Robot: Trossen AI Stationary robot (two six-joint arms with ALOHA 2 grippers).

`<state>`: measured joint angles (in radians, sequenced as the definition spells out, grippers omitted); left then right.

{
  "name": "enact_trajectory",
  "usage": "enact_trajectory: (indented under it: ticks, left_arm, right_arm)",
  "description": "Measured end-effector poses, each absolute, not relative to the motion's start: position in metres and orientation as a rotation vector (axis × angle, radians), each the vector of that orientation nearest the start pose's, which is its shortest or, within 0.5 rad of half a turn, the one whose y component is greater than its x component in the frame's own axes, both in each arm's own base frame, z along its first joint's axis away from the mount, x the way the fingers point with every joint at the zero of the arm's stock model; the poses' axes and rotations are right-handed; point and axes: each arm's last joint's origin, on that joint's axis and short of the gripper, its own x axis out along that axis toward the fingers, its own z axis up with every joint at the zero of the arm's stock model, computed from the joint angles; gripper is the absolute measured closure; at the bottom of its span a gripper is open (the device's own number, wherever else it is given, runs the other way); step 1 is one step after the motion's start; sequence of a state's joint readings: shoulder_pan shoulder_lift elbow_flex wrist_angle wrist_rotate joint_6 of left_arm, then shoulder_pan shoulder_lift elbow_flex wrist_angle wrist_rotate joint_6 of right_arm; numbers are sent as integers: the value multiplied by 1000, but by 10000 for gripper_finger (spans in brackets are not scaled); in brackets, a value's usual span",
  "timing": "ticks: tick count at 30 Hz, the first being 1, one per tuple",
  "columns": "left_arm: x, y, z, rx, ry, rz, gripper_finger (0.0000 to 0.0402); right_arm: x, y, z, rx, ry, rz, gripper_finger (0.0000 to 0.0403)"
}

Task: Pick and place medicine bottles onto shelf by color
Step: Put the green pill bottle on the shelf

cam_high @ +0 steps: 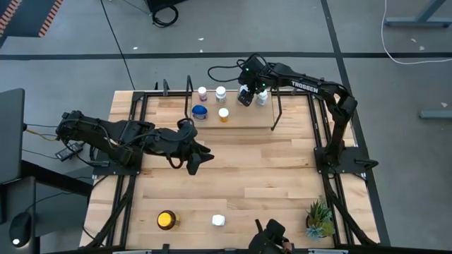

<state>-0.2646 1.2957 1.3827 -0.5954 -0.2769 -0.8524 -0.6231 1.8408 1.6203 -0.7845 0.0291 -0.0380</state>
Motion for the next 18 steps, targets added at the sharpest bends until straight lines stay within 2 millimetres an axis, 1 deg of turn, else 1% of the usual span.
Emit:
enact_trajectory:
  ticks: [18]
  left_arm:
    - [263,-63,392,-697,451,217,230]
  right_arm:
    - [320,-230,281,285,978,-578,147]
